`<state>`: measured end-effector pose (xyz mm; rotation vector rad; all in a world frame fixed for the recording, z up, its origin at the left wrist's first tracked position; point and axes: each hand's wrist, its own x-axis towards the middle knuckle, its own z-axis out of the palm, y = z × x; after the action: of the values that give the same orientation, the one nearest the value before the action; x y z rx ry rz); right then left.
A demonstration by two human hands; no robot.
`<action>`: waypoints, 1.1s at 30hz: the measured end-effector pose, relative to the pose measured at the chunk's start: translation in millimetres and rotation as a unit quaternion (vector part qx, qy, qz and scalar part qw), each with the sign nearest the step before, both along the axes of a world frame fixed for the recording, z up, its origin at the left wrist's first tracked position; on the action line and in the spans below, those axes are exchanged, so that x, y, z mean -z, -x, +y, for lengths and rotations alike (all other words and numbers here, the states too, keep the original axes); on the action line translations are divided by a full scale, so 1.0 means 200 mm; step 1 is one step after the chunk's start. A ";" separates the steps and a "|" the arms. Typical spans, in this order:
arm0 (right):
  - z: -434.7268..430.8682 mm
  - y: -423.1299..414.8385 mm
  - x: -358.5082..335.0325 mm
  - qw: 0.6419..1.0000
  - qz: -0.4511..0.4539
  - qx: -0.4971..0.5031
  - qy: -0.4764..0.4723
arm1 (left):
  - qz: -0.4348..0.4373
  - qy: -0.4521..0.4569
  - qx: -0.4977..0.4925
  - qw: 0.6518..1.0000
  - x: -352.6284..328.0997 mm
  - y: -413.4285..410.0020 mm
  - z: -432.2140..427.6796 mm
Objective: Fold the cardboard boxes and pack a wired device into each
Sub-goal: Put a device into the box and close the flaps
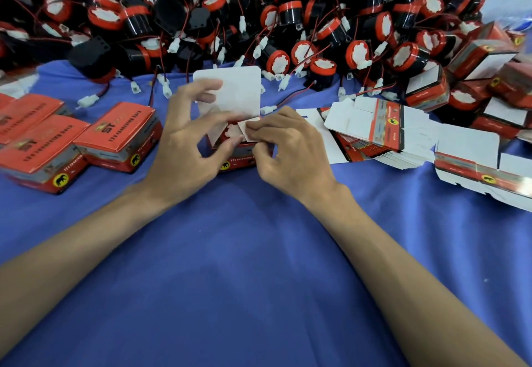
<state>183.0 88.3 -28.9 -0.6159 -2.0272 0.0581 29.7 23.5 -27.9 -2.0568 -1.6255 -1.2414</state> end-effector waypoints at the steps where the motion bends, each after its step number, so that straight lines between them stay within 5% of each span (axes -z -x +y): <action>1: 0.00 0.00 0.00 1.000 0.003 0.001 0.004 | -0.015 -0.002 0.005 1.000 0.00 0.00 0.00; 8: 0.00 0.00 -0.01 0.999 0.009 -0.021 0.043 | -0.183 0.041 0.041 0.981 0.01 -0.01 -0.01; 12: -0.01 0.01 -0.01 0.982 0.049 -0.047 0.176 | -0.206 0.044 0.039 0.977 0.02 0.00 0.00; 16: -0.01 0.01 -0.02 0.973 0.069 -0.058 0.214 | -0.263 0.028 0.056 0.963 0.02 0.01 0.01; 21: -0.02 0.01 -0.02 0.964 0.084 -0.069 0.241 | -0.231 0.017 0.038 0.972 0.04 0.03 0.01; 33: -0.02 0.01 -0.05 0.869 0.207 -0.157 0.421 | -0.213 -0.013 0.048 0.976 0.00 0.03 0.00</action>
<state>181.3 83.8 -19.6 -0.7061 -1.5883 1.2186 24.5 24.4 -28.2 -1.9681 -1.6747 -1.8304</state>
